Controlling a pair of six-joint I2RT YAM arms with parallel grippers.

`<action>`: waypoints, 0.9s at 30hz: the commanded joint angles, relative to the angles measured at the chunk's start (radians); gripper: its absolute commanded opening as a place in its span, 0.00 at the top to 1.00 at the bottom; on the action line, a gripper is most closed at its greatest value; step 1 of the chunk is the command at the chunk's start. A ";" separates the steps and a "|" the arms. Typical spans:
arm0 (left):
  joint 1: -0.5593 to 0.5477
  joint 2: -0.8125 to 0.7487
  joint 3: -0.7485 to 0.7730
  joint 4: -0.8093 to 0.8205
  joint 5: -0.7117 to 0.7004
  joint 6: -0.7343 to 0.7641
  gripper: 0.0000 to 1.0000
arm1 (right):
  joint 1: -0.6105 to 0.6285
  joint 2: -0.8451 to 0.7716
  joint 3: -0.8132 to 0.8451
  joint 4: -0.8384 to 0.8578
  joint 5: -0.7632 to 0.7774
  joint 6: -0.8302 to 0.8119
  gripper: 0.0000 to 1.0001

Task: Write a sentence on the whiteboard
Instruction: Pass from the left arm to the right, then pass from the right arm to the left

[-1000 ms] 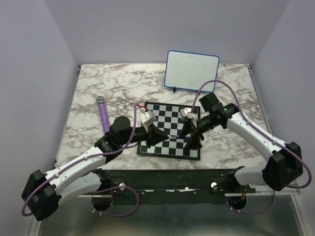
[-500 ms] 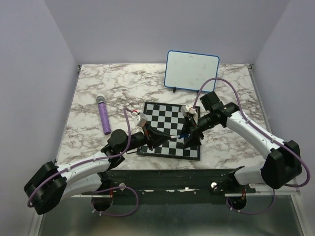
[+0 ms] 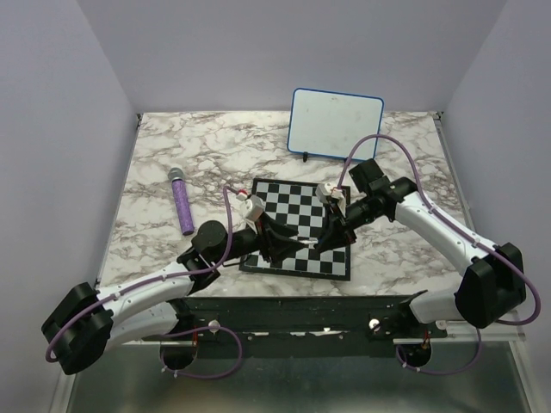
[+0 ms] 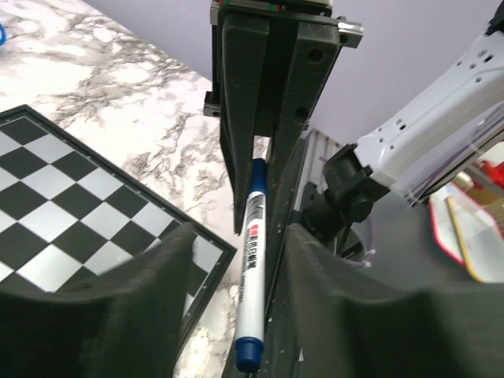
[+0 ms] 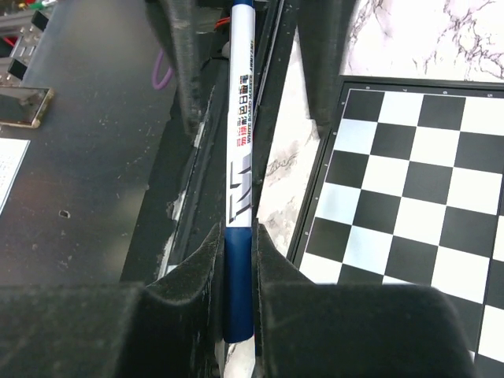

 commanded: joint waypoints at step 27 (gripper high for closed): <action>0.005 0.105 0.342 -0.741 0.318 0.376 0.48 | 0.060 0.030 0.044 -0.117 0.086 -0.132 0.98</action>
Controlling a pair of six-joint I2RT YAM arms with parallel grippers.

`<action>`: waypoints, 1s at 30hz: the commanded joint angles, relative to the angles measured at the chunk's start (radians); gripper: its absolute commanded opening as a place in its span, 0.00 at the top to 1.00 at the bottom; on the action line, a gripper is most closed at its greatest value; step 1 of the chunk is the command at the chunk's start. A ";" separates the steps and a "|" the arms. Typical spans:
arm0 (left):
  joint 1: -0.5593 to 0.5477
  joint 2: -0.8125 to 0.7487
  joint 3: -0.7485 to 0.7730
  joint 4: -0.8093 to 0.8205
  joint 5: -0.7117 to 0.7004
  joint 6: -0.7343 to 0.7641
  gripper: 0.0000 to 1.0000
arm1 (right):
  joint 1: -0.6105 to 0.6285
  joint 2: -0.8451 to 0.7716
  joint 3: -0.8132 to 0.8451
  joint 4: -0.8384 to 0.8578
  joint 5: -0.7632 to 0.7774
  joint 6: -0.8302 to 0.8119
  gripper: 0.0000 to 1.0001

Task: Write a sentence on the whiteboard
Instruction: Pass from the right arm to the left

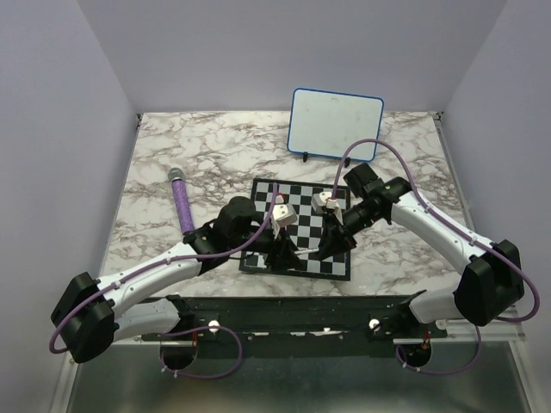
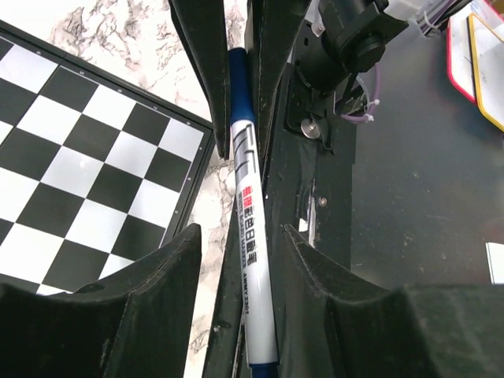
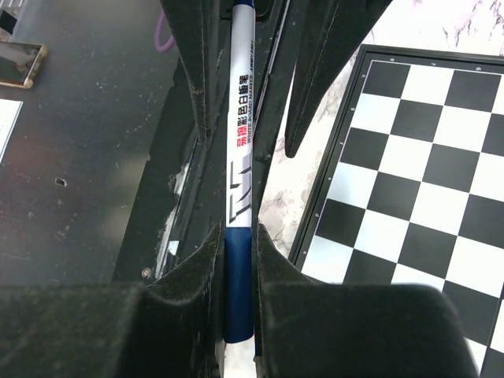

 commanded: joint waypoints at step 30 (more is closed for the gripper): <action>-0.023 0.081 0.028 0.111 0.086 -0.042 0.91 | 0.032 0.036 0.022 0.012 0.023 0.007 0.98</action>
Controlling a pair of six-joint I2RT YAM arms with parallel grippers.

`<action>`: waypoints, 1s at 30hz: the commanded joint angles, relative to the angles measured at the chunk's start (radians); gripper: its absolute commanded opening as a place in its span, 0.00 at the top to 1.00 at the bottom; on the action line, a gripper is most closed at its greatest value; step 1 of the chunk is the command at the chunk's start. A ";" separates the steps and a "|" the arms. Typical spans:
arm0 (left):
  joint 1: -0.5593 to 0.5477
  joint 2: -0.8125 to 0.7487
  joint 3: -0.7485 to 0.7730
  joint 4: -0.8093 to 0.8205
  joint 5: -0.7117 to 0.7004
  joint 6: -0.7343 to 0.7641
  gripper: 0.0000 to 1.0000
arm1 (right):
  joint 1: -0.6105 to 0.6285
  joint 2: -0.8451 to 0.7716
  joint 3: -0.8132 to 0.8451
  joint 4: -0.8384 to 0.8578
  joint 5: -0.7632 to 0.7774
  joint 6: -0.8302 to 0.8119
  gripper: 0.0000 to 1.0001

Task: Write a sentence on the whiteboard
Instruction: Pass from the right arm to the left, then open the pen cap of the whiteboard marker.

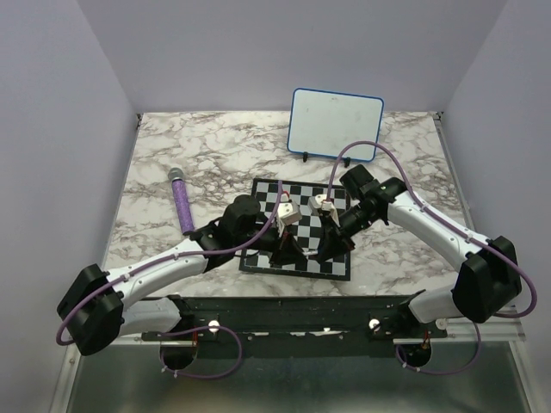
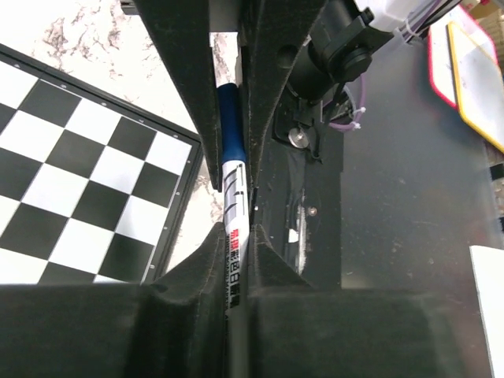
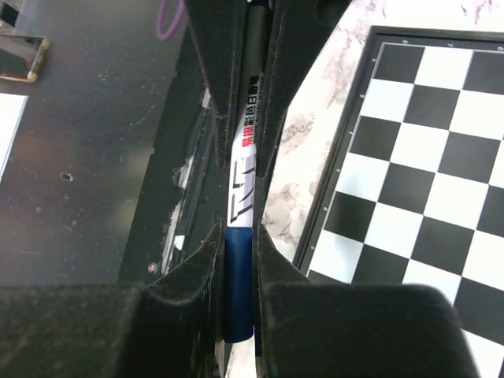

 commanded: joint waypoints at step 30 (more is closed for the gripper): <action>-0.009 -0.190 -0.123 0.110 -0.185 -0.144 1.00 | -0.119 -0.047 0.005 0.112 -0.206 0.174 0.25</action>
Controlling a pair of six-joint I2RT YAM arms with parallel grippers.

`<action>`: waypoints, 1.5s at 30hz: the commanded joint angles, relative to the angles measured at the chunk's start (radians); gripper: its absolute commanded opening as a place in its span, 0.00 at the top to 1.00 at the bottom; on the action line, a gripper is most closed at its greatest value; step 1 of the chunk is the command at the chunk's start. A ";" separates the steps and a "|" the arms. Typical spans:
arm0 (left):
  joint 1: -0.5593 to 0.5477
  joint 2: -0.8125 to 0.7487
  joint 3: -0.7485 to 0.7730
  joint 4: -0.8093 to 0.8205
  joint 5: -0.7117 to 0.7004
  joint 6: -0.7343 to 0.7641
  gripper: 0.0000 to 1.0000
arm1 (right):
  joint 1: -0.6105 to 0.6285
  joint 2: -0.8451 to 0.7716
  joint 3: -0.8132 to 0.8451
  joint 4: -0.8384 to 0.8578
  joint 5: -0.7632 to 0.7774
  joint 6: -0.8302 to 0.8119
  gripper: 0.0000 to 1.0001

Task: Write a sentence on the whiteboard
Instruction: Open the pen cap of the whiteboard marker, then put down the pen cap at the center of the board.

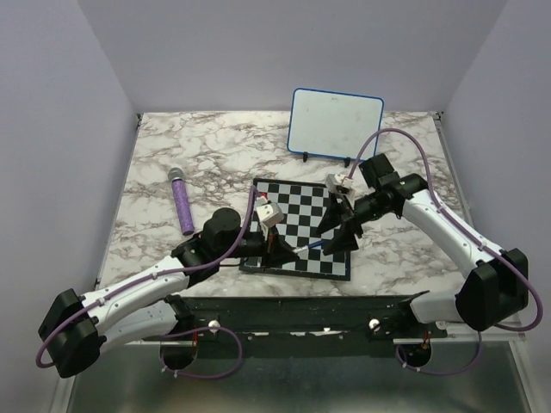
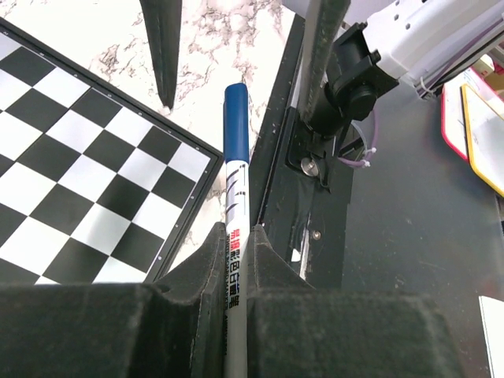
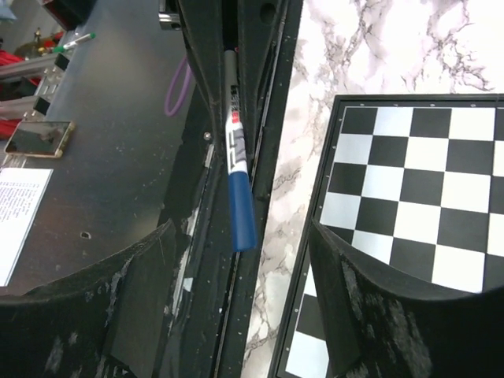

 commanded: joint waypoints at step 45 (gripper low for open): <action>0.252 -0.333 0.112 -0.425 -0.463 0.361 1.00 | -0.383 0.126 -0.174 0.671 1.158 0.566 0.99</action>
